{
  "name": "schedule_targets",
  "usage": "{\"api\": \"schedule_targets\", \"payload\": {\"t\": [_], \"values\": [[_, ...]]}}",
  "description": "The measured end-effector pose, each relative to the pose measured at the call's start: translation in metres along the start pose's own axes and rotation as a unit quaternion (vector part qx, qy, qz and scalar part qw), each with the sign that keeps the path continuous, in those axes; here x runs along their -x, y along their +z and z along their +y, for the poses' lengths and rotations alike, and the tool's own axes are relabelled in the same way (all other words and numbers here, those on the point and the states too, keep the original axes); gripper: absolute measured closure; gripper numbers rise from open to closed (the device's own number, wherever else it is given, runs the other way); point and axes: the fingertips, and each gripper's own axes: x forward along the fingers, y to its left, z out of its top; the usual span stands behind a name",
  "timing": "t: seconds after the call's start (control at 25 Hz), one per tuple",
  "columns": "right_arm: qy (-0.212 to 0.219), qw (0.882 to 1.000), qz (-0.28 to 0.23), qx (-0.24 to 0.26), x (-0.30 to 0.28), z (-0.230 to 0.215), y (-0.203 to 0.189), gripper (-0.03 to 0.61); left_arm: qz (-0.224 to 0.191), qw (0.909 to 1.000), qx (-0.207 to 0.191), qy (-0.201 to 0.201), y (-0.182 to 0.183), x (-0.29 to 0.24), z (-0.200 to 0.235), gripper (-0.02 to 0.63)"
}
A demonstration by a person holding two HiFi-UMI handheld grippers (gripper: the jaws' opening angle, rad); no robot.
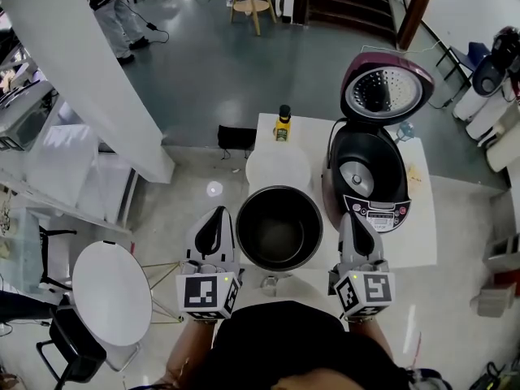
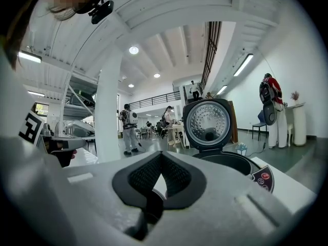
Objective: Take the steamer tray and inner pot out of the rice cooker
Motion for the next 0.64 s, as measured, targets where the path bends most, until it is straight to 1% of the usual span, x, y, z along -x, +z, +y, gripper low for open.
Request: {"api": "schedule_targets", "payload": {"t": [0.12, 0.36, 0.64], "values": [[-0.002, 1.0, 0.005, -0.002, 0.0006, -0.0007, -0.0021, 0.574, 0.005, 1.0, 0.003, -0.001, -0.0032, 0.0003, 0.0011, 0.61], [-0.007, 1.0, 0.015, -0.008, 0.0009, -0.0022, -0.0054, 0.574, 0.013, 0.9999, -0.002, -0.007, -0.0099, -0.0033, -0.0001, 0.61], [-0.007, 1.0, 0.019, -0.008, 0.0017, -0.0042, -0.0066, 0.574, 0.009, 0.9999, -0.001, -0.011, -0.0069, -0.0032, -0.0055, 0.609]]}}
